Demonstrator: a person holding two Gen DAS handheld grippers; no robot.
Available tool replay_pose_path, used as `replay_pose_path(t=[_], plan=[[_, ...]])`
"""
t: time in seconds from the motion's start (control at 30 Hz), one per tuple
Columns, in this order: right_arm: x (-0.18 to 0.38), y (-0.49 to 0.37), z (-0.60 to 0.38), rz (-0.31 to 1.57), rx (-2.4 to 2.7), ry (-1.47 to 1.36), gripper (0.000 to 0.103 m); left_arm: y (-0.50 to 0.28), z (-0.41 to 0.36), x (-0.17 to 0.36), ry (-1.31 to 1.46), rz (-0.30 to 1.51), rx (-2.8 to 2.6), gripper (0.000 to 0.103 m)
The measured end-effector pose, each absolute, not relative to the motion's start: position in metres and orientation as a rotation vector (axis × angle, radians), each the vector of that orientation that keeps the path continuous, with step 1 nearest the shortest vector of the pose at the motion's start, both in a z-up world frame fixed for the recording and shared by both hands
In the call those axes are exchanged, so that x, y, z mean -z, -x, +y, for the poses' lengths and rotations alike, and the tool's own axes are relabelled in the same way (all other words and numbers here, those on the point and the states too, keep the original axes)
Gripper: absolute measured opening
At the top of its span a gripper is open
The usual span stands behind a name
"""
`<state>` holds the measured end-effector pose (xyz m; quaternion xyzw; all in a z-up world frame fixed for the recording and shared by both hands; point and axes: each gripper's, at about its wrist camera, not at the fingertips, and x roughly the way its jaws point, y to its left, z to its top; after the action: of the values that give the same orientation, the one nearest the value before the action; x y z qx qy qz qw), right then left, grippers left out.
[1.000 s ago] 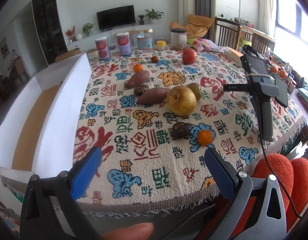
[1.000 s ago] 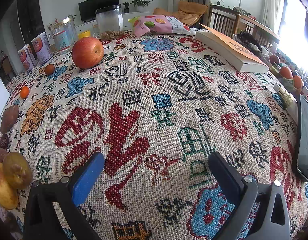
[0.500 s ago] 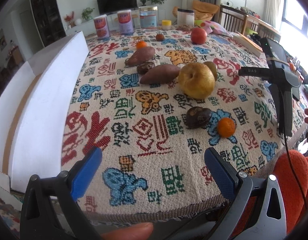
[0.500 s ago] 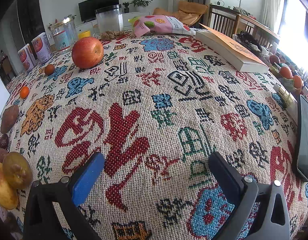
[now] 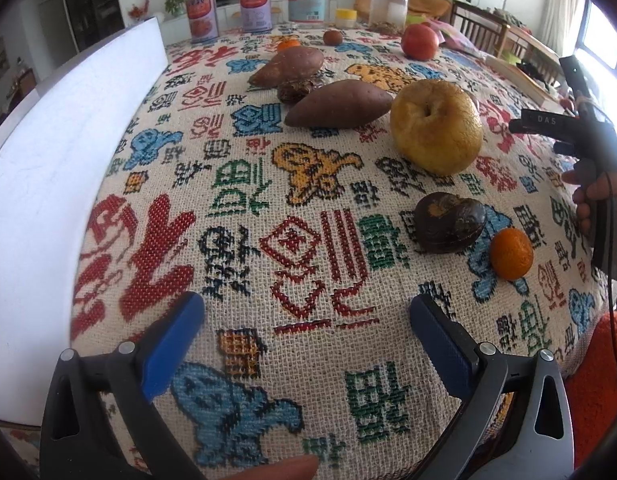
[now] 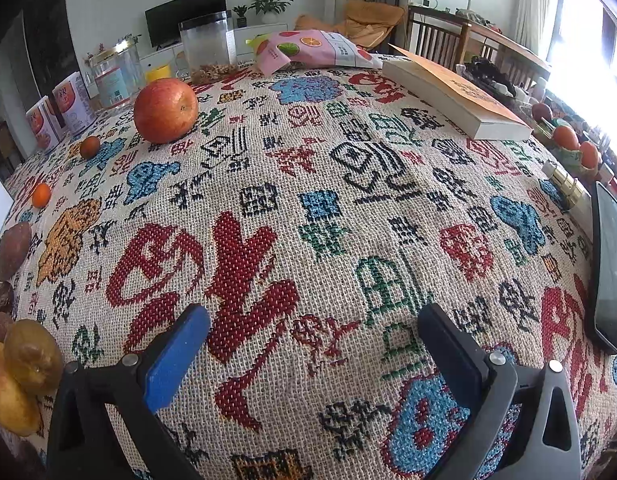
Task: Organize fruits
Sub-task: 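Lower the left tool onto the dark brown round fruit and close it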
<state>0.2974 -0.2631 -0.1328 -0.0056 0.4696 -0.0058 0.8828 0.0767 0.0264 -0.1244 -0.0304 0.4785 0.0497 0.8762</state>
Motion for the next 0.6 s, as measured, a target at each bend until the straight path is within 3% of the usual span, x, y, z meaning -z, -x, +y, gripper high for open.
replay_pose_path(t=[0.3,0.5,0.57,0.6], plan=[[0.074,-0.21,-0.298,0.886,-0.117,-0.356,0.103,-0.086,0.027,0.113,0.12,1.007,0.049,0.101],[0.063,-0.107,-0.313,0.683,-0.162,-0.525,0.103,-0.103,0.005,0.094,0.057,0.94,0.202,0.101],[0.065,-0.094,-0.315,0.66,-0.161,-0.542,0.103,-0.113,0.005,0.097,0.118,0.961,0.226,0.097],[0.062,-0.092,-0.316,0.643,-0.161,-0.554,0.103,-0.118,0.004,0.099,0.142,0.969,0.236,0.087]])
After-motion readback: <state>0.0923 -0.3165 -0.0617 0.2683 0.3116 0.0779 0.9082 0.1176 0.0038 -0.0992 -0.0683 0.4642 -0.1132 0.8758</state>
